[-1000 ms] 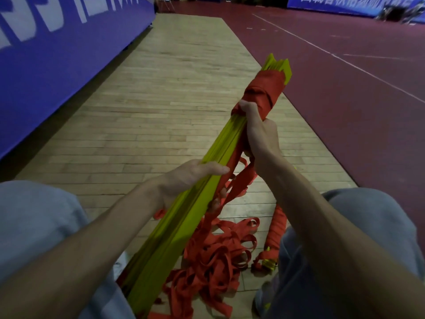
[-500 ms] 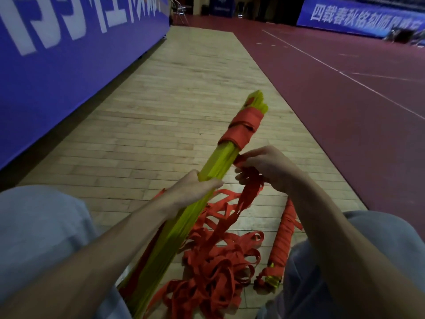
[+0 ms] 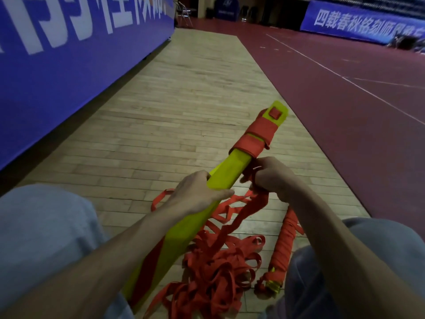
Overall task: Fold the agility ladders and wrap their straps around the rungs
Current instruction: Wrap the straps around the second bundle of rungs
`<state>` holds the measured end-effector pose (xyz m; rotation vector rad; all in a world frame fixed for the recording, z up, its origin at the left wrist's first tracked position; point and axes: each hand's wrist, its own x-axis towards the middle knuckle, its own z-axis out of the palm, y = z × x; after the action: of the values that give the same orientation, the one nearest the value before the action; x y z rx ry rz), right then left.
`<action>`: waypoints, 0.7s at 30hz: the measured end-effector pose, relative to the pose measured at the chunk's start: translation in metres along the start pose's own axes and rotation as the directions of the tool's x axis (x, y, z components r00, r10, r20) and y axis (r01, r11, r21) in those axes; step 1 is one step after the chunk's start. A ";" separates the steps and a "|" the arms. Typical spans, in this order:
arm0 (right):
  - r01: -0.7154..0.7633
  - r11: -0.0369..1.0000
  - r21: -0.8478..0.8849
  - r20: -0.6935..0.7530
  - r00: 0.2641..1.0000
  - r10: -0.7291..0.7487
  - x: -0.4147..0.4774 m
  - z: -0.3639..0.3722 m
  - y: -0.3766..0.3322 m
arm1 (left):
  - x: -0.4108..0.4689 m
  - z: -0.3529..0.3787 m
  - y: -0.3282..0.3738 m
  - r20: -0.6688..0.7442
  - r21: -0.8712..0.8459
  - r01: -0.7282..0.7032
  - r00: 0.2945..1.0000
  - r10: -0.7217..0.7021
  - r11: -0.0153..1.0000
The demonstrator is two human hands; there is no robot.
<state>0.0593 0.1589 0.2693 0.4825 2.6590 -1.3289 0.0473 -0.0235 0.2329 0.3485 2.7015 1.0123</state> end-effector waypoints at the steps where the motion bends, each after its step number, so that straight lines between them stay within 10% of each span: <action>1: -0.024 0.996 -0.088 0.052 0.998 0.029 0.000 0.000 0.002 | 0.000 0.001 -0.001 -0.010 0.061 -0.006 1.000 0.006 0.998; 5: -0.066 0.947 -0.316 0.119 0.987 0.109 -0.003 0.001 0.008 | 0.001 0.005 -0.010 -0.013 0.138 -0.024 1.000 0.026 0.990; 11: 0.029 0.996 0.086 0.085 0.996 -0.036 -0.012 0.009 -0.003 | -0.002 0.006 -0.009 -0.050 0.185 -0.101 0.992 0.112 0.978; 21: 0.223 0.961 0.163 -0.211 0.959 -0.186 -0.026 0.042 -0.015 | -0.010 0.020 0.004 -0.235 0.246 -0.229 0.929 0.287 0.942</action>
<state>0.0777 0.1108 0.2619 0.3819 2.8210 -1.6820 0.0635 -0.0119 0.2221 0.6713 3.0838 0.8871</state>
